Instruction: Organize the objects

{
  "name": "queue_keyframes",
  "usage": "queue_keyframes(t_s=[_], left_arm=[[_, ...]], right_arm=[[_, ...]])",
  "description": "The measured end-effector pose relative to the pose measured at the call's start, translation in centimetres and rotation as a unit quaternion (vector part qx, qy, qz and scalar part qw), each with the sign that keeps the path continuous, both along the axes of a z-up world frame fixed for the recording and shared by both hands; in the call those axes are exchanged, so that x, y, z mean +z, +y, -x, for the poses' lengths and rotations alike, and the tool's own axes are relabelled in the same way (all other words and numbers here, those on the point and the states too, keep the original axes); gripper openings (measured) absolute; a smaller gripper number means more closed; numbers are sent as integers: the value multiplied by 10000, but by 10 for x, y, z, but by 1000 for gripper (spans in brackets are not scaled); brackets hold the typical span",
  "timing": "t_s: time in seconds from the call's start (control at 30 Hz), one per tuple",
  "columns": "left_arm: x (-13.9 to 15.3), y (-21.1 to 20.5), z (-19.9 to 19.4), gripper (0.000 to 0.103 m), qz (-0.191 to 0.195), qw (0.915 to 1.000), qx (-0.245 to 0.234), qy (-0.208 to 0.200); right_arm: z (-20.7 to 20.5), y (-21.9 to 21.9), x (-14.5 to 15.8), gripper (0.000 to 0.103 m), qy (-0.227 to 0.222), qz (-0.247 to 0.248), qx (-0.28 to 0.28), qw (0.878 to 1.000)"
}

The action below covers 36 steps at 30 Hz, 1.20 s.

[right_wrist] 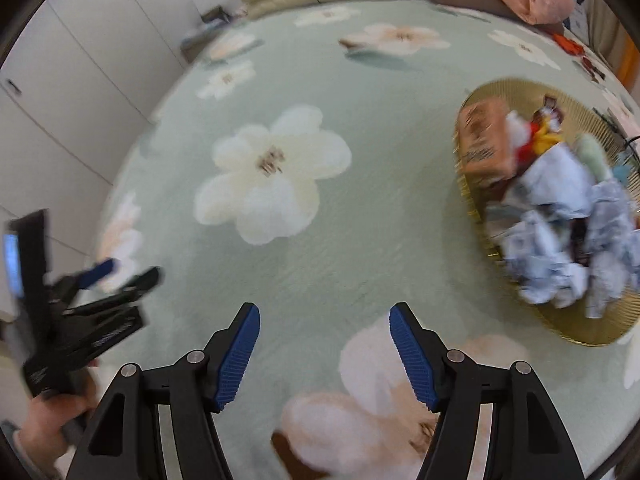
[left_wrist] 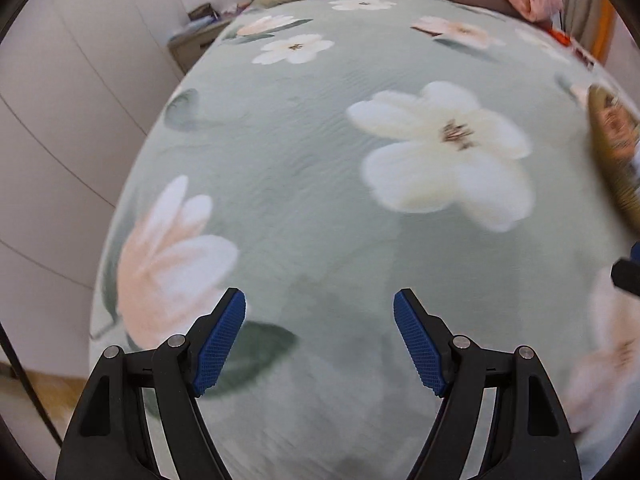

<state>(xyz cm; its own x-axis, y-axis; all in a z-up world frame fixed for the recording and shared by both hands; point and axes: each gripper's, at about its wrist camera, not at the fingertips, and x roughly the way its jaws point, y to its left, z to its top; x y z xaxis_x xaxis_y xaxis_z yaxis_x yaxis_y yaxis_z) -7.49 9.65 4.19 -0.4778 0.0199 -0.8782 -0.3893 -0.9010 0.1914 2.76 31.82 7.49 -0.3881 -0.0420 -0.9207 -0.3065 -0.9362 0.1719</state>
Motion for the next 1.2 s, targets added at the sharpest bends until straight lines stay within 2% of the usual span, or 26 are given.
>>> queue_keyframes(t_s=[0.1,0.17,0.23,0.3,0.33,0.37,0.4,0.43,0.5,0.57,0.67,0.7,0.8,1.2], left_arm=[[-17,-7,11,76,131,9997,0,216],[-22,-11,23,78,-28,9997,-62,220],[-22,-11,31,87,-112,9995,-68,297],[-27,-11,38,103,-25,9992,9,392],[-29,-14,38,103,-134,9988,24,465],[-31,-18,37,103,-290,9983,47,497],[-33,-23,36,103,-476,9973,107,542],[-36,-29,34,103,-756,9949,229,619],[-41,-40,34,103,-1163,9911,389,522],[-41,-44,38,103,-1382,9888,410,397],[-41,-39,37,103,-1290,9897,392,472],[-42,-40,37,103,-1306,9895,395,473],[-42,-40,38,103,-1373,9886,400,469],[-42,-43,35,103,-1355,9888,404,469]], right_arm=[[14,-5,-26,66,-73,-330,-254,9991],[20,-3,-37,66,-126,-433,-423,9981],[28,0,-46,66,-162,-428,-526,9976],[37,0,-54,67,-188,-644,-480,9966],[41,-1,-60,70,-238,-837,-428,9953],[42,-2,-61,82,-171,-959,-393,9945],[43,-4,-62,99,-109,-1052,-385,9937],[44,-5,-69,103,-144,-1157,-401,9924],[40,-6,-71,103,34,-1255,-427,9912],[35,-10,-70,103,233,-1415,-418,9888],[16,-9,-74,103,909,-1414,-599,9839],[14,-9,-74,103,975,-1457,-604,9827],[20,-12,-76,103,912,-1601,-579,9812],[18,-14,-78,103,1103,-1551,-625,9797]])
